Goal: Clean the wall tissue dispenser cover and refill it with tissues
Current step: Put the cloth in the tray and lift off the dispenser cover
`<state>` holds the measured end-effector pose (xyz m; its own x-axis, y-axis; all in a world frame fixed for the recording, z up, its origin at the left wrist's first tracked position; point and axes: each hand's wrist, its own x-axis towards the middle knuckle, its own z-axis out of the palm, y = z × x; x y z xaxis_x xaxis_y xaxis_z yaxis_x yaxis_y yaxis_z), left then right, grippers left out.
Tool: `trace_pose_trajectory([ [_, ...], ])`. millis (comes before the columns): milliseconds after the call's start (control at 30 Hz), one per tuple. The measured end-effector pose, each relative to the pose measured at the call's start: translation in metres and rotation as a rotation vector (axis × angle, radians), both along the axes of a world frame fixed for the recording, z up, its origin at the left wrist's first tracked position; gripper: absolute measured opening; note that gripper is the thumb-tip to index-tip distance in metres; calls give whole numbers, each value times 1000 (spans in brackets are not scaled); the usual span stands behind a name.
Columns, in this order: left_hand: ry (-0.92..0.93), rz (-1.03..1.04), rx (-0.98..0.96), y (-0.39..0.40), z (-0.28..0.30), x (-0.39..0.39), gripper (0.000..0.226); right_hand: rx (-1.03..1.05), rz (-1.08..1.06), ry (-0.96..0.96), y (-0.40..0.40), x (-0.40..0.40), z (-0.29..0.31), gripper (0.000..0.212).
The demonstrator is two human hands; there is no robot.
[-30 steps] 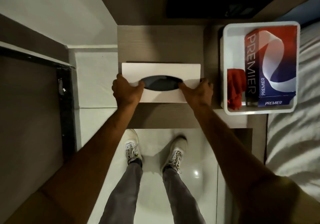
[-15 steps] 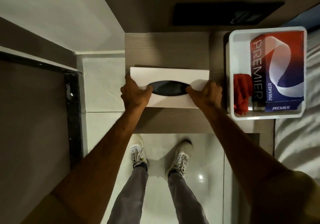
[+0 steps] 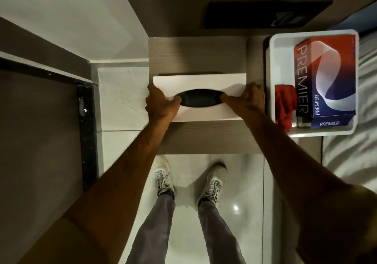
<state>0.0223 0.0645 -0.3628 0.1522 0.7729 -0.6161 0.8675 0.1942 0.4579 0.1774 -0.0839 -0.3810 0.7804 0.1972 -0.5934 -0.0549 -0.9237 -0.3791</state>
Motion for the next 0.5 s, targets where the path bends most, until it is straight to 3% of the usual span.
trace_pose_trajectory([
  [500,6,-95,12,-2,-2,-2,79,-2,-122,0,0,-10,2,89],
])
